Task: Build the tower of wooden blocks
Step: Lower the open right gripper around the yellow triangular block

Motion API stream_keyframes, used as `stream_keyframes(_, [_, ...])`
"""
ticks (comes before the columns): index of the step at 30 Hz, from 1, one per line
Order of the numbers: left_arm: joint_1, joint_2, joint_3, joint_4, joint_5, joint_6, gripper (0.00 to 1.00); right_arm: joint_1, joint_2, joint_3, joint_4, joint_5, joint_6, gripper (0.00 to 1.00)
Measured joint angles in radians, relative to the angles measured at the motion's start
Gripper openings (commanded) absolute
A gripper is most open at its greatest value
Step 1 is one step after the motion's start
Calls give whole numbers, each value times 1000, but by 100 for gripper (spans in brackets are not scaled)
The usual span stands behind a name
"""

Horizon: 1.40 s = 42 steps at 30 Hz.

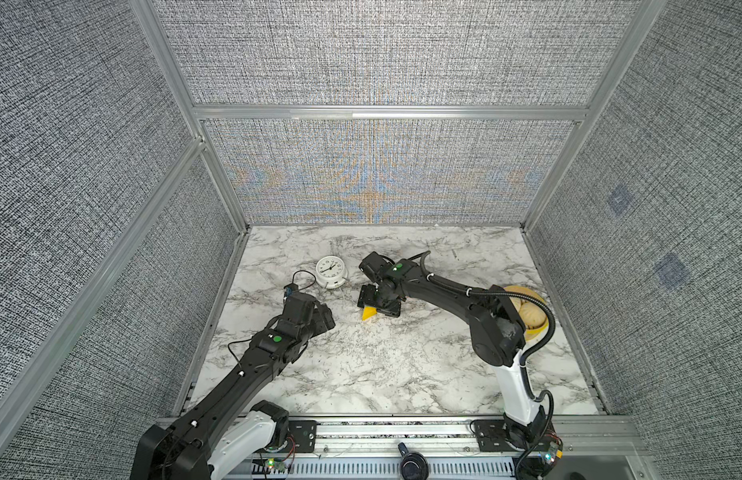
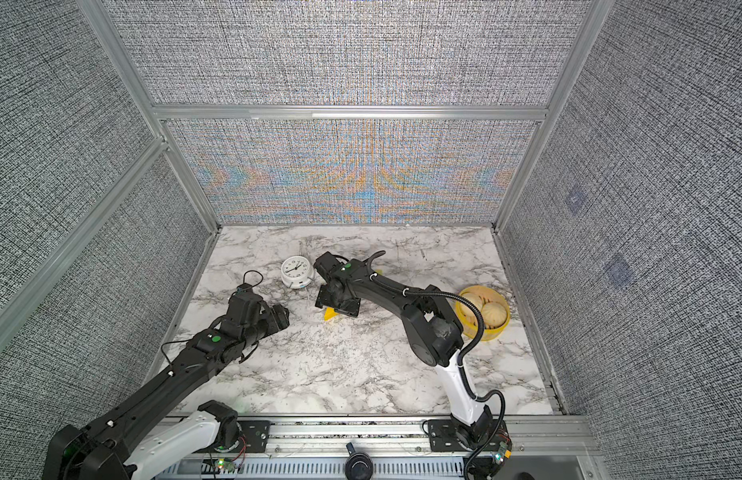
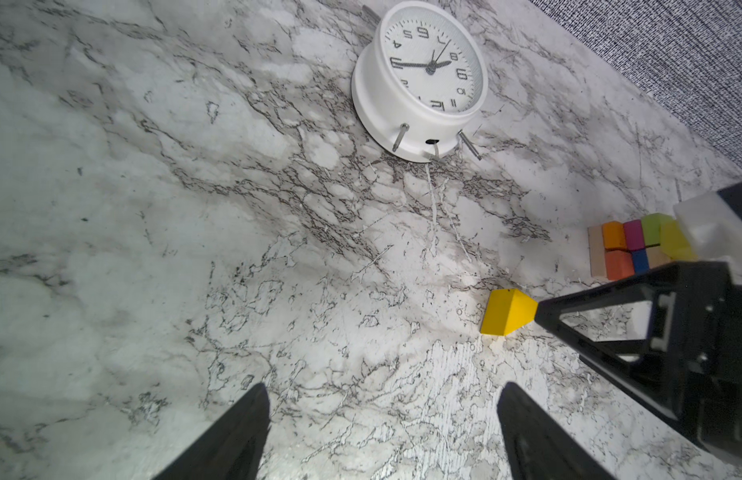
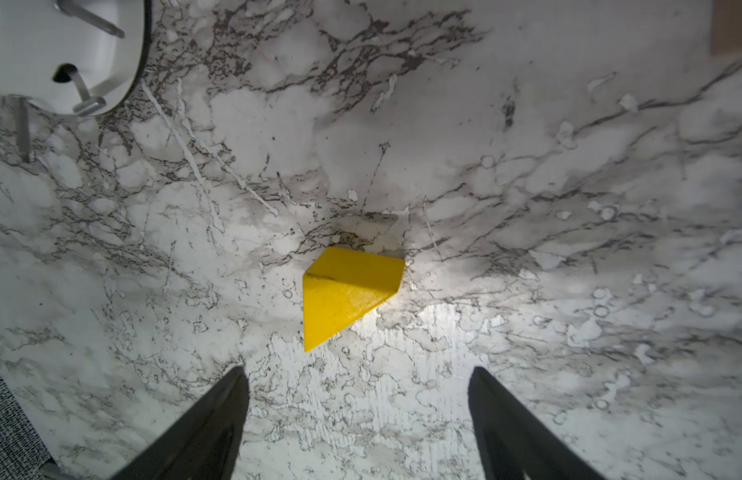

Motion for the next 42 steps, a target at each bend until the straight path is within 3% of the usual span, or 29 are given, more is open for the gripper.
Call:
stream_keyframes(14, [0,18,-23,7,-3,6,88,-33,127,148,26,-52,22,85])
stream_keyframes(30, [0,36,-25,7,-29,11,89,-58,248,406,-109,-52,-98,82])
stream_keyframes(42, [0,50,-27,12,-28,11,89,-48,97,188,-140,-10,-148,83])
